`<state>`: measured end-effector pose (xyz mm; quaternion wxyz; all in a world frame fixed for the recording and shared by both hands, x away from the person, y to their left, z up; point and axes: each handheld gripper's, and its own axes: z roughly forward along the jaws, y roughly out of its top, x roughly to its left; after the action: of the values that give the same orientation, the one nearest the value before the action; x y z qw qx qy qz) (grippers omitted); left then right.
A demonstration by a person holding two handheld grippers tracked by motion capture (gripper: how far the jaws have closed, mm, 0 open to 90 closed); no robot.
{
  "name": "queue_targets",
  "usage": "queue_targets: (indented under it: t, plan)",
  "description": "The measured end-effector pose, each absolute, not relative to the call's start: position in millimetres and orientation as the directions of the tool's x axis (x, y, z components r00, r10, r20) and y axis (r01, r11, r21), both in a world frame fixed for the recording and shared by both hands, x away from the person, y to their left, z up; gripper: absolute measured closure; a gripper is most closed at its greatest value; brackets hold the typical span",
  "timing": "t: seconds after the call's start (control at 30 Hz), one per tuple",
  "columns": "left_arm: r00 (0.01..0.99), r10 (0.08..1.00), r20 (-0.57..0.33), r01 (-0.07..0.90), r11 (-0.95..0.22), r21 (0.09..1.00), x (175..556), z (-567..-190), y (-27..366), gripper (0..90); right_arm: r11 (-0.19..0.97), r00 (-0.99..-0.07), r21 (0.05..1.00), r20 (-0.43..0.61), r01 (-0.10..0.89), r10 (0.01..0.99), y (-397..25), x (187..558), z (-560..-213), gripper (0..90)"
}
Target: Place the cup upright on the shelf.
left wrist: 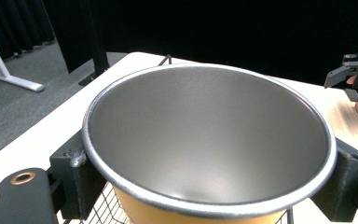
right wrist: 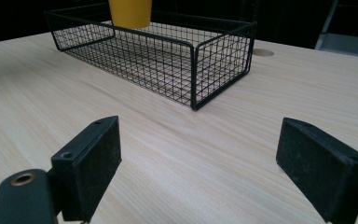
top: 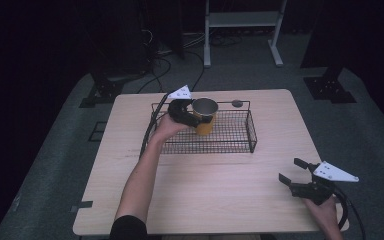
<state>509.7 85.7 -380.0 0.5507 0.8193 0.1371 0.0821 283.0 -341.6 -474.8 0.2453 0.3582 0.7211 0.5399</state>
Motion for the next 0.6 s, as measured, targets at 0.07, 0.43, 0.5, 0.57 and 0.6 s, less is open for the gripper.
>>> queue_targets:
  t: [0.07, 0.43, 0.5, 0.57, 0.6]
  plan:
    - [0.950, 0.312, -0.016, 0.141, -0.384, 0.912, 511, -382, 83, 12.8, 0.162, -0.623, 0.954, 0.031, 0.250, 0.782, -341, 283, -475, 12.9]
    - [0.951, 0.307, -0.019, 0.152, -0.415, 0.897, 515, -390, 79, 12.7, 0.163, -0.623, 0.955, 0.029, 0.248, 0.782, -341, 283, -475, 12.9]
    - [0.953, 0.303, -0.018, 0.153, -0.426, 0.891, 516, -391, 78, 12.7, 0.164, -0.624, 0.955, 0.027, 0.247, 0.781, -341, 283, -475, 12.8]
    - [0.954, 0.299, -0.021, 0.156, -0.435, 0.887, 516, -393, 77, 12.8, 0.162, -0.623, 0.955, 0.029, 0.248, 0.782, -341, 283, -475, 12.9]
    - [0.956, 0.293, -0.023, 0.156, -0.440, 0.885, 517, -395, 76, 12.7, 0.161, -0.622, 0.955, 0.030, 0.249, 0.782, -341, 283, -475, 12.9]
